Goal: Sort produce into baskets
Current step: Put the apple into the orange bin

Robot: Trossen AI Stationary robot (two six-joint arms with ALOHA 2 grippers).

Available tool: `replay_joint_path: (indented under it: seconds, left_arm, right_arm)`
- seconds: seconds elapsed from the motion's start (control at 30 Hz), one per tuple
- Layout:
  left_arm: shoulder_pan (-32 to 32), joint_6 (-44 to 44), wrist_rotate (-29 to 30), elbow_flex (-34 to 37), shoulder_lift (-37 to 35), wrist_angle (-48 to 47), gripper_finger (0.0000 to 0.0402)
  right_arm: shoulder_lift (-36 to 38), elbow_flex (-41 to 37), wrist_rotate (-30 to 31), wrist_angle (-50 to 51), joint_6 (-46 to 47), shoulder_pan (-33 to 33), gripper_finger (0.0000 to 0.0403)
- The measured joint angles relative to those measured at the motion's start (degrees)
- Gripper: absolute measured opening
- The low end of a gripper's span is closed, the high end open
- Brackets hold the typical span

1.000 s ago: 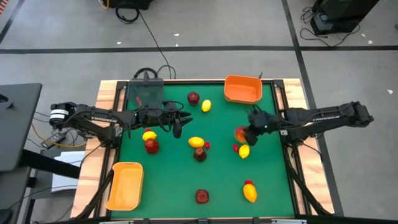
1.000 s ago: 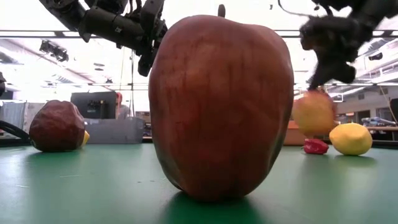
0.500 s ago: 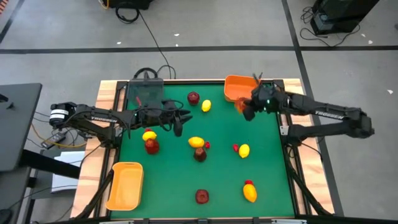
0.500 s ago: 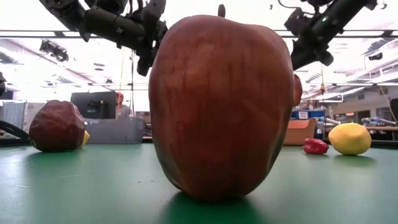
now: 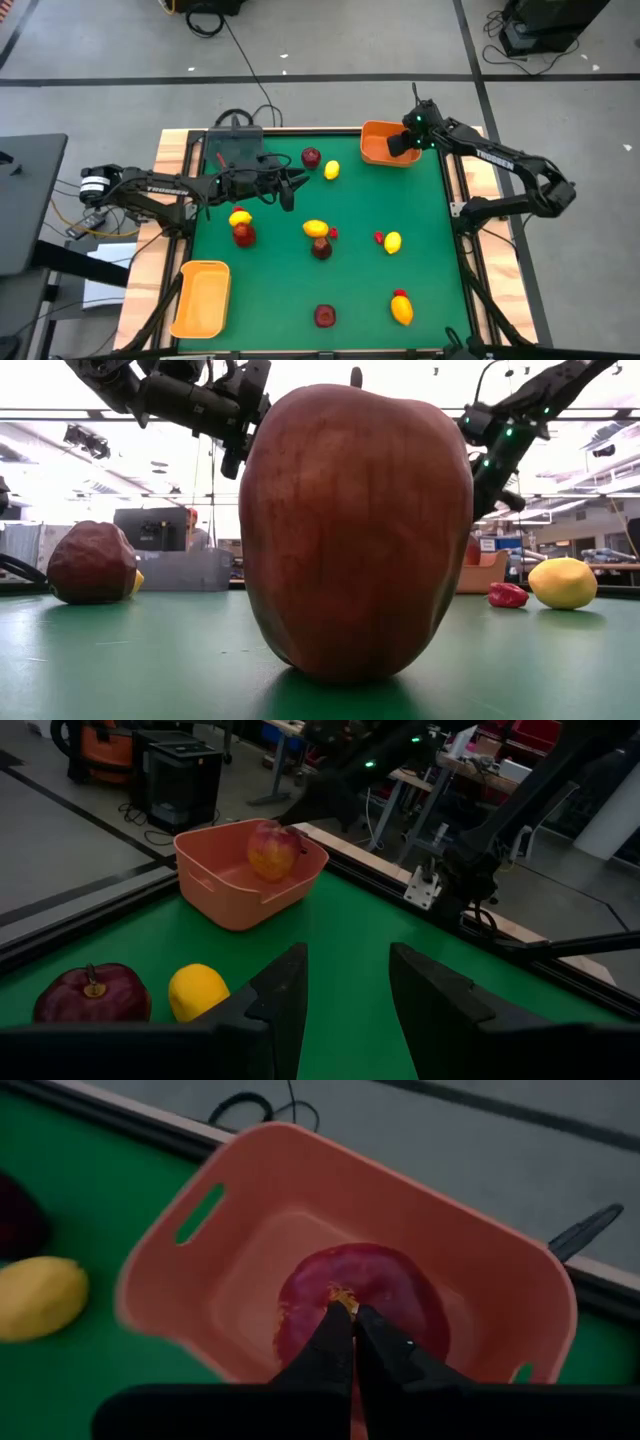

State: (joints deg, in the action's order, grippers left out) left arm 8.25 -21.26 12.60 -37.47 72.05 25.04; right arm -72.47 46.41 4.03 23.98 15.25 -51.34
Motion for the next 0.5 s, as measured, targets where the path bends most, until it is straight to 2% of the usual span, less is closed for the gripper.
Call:
replay_joint_path:
  seconds: [0.2, 0.5]
  left_arm:
    - [0.0, 0.0, 0.0, 0.0, 0.0, -0.1, 0.0148]
    - [0.0, -0.1, 0.0, 0.0, 0.0, -0.1, 0.0148]
  right_arm:
    - [-4.2, 0.0, 2.3, -2.1, -0.8, -3.0, 0.0009]
    - [-6.4, 0.0, 4.7, -5.1, -0.4, -4.9, 0.0008]
